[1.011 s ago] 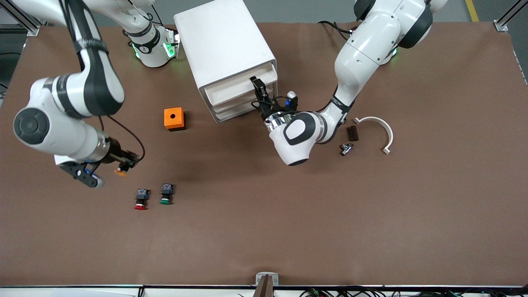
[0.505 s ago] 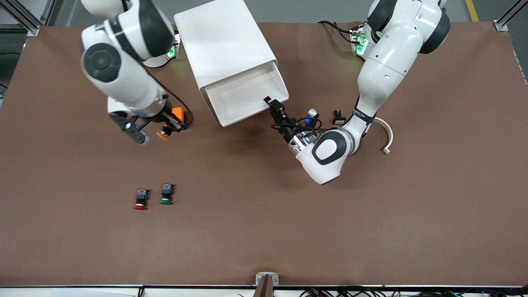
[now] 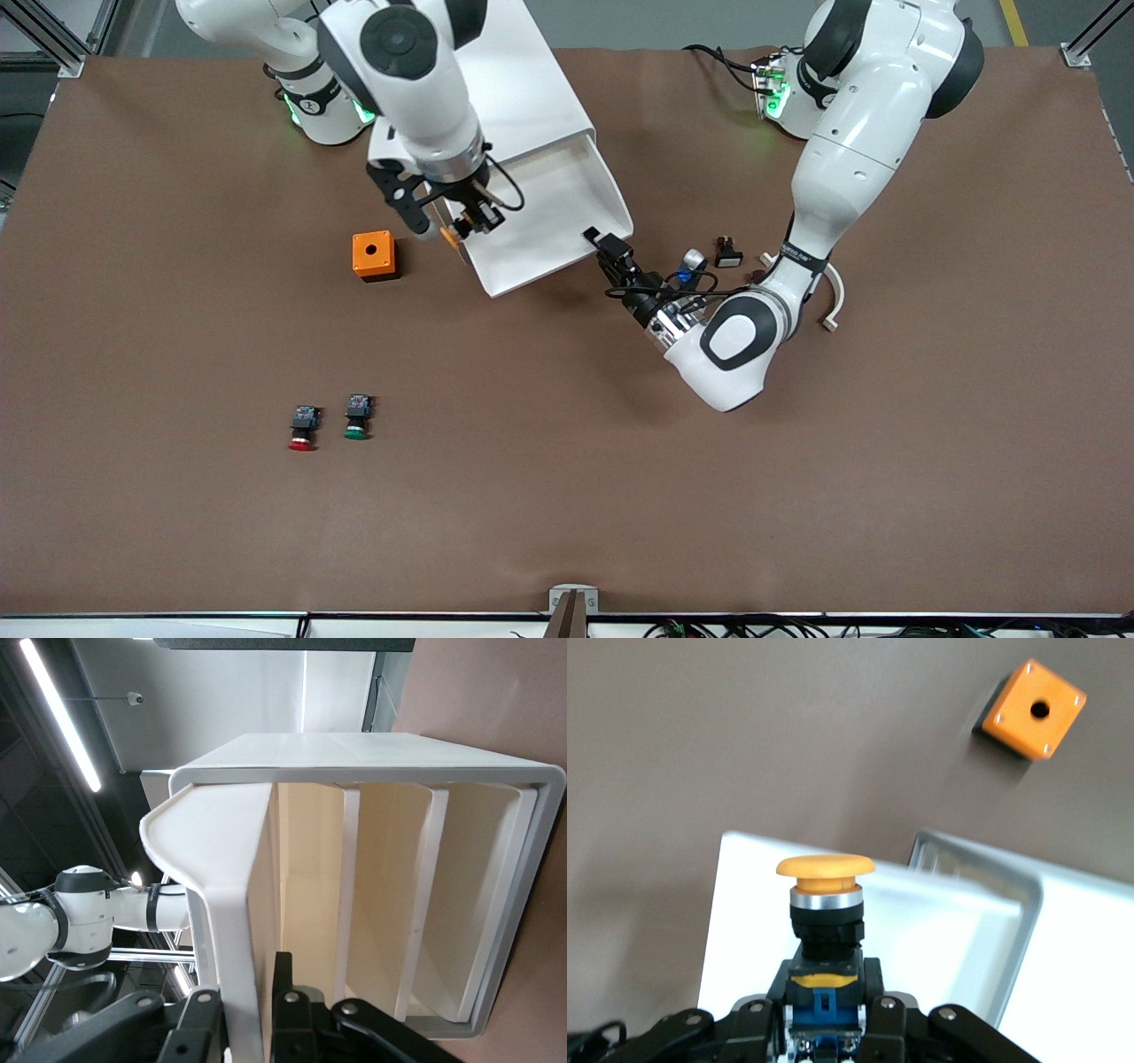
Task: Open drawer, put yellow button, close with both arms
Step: 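Pull the drawer open with the left gripper while the right gripper lifts the button, then lower the yellow button into the drawer and open the right gripper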
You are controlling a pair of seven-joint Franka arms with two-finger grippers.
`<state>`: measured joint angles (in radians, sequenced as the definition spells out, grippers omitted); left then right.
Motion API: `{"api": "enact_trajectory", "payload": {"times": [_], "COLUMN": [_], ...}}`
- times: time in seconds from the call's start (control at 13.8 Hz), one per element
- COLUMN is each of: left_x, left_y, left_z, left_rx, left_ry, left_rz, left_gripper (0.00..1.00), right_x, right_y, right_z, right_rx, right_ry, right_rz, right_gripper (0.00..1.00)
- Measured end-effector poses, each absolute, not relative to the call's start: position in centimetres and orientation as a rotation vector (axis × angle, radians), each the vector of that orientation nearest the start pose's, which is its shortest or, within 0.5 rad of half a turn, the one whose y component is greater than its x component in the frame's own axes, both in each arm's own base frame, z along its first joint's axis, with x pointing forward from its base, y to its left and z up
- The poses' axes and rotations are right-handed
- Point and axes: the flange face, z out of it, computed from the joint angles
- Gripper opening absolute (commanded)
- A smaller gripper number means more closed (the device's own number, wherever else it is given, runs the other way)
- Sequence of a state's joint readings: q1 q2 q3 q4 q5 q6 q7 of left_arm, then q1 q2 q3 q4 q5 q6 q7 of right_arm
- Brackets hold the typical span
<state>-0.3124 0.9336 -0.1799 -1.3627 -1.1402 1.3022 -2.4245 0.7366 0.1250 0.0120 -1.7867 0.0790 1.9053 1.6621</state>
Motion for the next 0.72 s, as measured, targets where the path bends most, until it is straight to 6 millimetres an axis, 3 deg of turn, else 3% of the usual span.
{"api": "enact_trajectory", "payload": {"times": [0.22,0.29,0.58,0.65,0.72], "left_x": [54.3,54.3,56.0,56.6,57.1], "left_y": [-38.7,-38.6,-37.9,-38.0,-38.3], "left_z": [20.3,20.1,21.1,22.0,23.1], "left_rx": [-0.800,-0.817,-0.942,-1.019,-1.106], "left_ry": [-1.691,-1.691,-1.711,-1.708,-1.698], "left_rz": [1.672,1.686,1.766,1.805,1.848], "left_gripper": [0.90,1.00,1.00,1.00,1.00], "right_x": [40.4,39.5,37.5,37.3,37.4], "right_y": [45.5,46.8,50.7,51.4,52.0], "right_z": [46.0,45.0,41.1,40.5,40.1], "right_rx": [-2.733,-2.723,-2.709,-2.706,-2.700], "right_ry": [1.470,1.485,1.539,1.553,1.566], "right_rz": [0.100,0.093,0.056,0.054,0.052], "right_gripper": [0.00,0.00,0.02,0.18,0.71]}}
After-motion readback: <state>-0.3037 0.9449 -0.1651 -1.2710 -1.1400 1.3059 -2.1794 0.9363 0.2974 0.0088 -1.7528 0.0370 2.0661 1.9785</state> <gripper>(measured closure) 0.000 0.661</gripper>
